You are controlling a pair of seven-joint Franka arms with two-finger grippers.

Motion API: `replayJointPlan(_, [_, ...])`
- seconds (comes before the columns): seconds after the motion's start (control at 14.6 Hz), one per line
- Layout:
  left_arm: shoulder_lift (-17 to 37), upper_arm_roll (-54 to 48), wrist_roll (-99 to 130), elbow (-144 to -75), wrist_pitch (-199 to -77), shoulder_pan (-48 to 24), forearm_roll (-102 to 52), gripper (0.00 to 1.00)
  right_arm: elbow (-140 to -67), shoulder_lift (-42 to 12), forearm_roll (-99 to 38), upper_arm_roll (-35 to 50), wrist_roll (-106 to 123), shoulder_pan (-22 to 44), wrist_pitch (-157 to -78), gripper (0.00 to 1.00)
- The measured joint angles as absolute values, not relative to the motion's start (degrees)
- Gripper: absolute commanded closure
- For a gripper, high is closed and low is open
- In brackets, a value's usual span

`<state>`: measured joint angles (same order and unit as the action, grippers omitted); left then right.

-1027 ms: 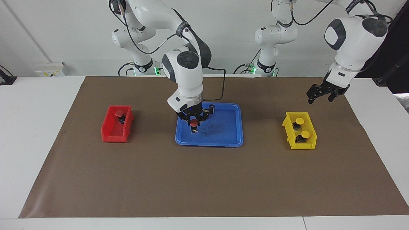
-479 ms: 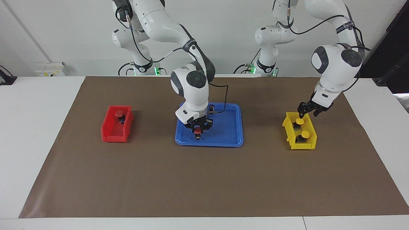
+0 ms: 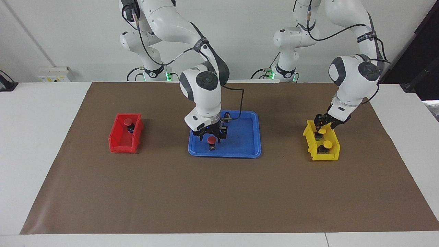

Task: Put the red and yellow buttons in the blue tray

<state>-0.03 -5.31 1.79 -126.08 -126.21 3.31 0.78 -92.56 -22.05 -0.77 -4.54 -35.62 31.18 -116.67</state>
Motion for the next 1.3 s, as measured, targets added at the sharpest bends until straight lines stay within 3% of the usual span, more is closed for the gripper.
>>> replayJointPlan(0.21, [0.28,-5.32,1.78,-126.84,-127.41,3.3,0.78,0.34,-93.72,-16.17,-0.77,-4.99,-19.76,21.02,-111.06,0.23])
replayJointPlan(0.55, [0.61,-5.3,1.8,-127.13,-128.73,3.3,0.78,0.58,-108.14,-5.8,-1.11,-5.09,3.07,3.88,-110.12,0.31])
replayJointPlan(0.75, [0.62,-5.24,1.82,-127.27,-128.76,3.33,0.78,0.69,-117.23,-1.57,-1.11,-4.98,6.84,0.44,-111.97,0.32])
replayJointPlan(0.89, [0.62,-5.21,1.83,-127.27,-128.77,3.35,0.77,0.82,-124.19,1.19,-1.11,-4.91,8.68,-1.07,-117.61,0.34])
replayJointPlan(1.1, [0.59,-5.25,1.84,-126.68,-127.33,3.3,0.77,0.86,-130.87,3.61,-1.11,-4.83,9.23,-1.57,-122.55,0.34])
replayJointPlan(1.3, [-0.41,-5.62,2.03,-118.7,-113.41,2.8,0.74,0.9,-132.54,4.55,-1.11,-4.45,9.22,-1.56,-123.7,0.34])
